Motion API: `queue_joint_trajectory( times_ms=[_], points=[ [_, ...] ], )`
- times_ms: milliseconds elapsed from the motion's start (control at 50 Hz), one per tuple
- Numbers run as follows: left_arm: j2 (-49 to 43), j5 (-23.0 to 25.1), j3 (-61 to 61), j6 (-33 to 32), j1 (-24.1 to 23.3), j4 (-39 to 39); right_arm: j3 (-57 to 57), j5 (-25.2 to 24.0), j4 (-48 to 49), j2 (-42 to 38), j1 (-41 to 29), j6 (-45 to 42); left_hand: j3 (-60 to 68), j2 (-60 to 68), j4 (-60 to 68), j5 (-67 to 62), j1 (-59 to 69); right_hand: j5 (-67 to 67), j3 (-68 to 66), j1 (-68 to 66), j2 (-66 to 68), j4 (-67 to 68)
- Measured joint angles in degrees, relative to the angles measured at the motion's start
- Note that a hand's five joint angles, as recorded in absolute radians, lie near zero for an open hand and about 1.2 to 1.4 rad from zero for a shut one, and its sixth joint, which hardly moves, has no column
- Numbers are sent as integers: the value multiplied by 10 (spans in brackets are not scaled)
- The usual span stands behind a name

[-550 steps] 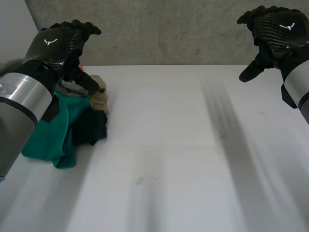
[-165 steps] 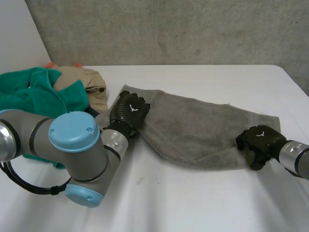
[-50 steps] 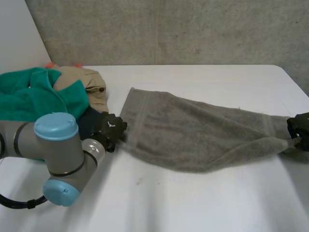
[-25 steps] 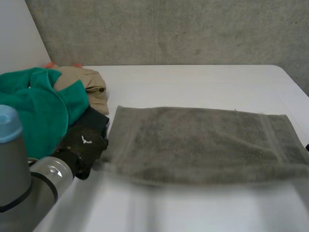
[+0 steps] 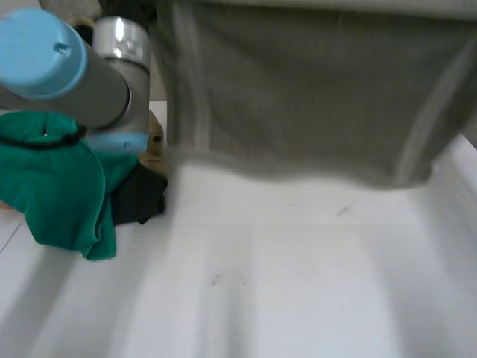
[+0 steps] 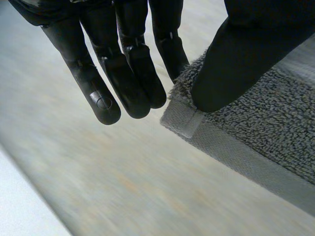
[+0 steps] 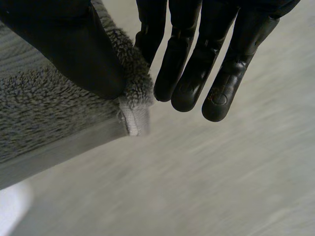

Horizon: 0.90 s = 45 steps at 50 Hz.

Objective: Fold the laundry.

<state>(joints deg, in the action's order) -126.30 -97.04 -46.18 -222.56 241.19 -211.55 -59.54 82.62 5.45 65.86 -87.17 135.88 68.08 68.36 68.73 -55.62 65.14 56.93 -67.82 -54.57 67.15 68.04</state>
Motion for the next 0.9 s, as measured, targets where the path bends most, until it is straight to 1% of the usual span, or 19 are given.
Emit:
queue_joint_trajectory(
  times_ms=[20,60,100,200,240,280,320,360,420,520,640,700,720,740,780,820,900],
  points=[
    [2,1,12,0,0,-22,15,4,97,17,-7,29,0,0,0,0,0,0,0,0,0,0],
    [6,1,22,5,1,-49,19,5,153,29,-11,49,0,0,1,0,0,0,0,0,0,0],
    [10,1,14,17,2,-51,17,5,169,34,-12,57,0,0,1,0,0,0,0,0,0,1],
    [25,2,-50,62,15,-32,-2,-1,171,35,-14,64,0,0,1,0,0,0,0,0,0,2],
    [37,4,-108,88,23,-20,-25,-9,160,30,-14,64,0,0,1,0,0,0,0,0,0,2],
    [44,5,-144,101,27,-15,-34,-12,155,27,-14,64,2,1,2,0,0,0,0,0,0,2],
    [48,7,-202,114,31,-10,-77,-29,136,8,-14,61,3,2,2,0,0,0,0,0,0,2],
    [48,7,-213,116,32,-9,-82,-31,133,5,-14,60,3,2,2,0,0,0,0,0,0,2],
    [25,12,-275,119,31,-7,-134,-51,97,-42,-13,50,3,2,2,0,0,0,0,0,0,2],
    [-23,23,-308,116,14,-5,-162,-55,48,-96,-13,23,3,2,2,0,0,0,0,0,0,2],
    [-38,28,-333,109,-3,13,-172,-45,-12,-110,-11,-11,3,2,2,0,0,0,0,0,0,2],
    [-24,29,-350,101,-7,30,-178,-40,-47,-98,-8,-21,3,2,2,0,0,0,0,0,0,2],
    [-1,29,-369,88,-8,52,-183,-37,-77,-83,-5,-28,3,2,2,0,0,0,0,0,0,2],
    [-1,29,-369,88,-8,52,-183,-37,-77,-83,-5,-28,3,2,2,0,0,0,0,0,0,2],
    [61,29,-417,55,-8,108,-203,-35,-157,-37,15,-51,2,2,2,0,0,0,0,0,0,2],
    [101,27,-450,31,-9,147,-219,-36,-206,-8,34,-70,3,2,2,0,0,0,0,0,0,2],
    [155,24,-496,3,-11,205,-251,-38,-274,32,65,-114,3,2,2,0,0,0,0,0,0,2]
  ],
)
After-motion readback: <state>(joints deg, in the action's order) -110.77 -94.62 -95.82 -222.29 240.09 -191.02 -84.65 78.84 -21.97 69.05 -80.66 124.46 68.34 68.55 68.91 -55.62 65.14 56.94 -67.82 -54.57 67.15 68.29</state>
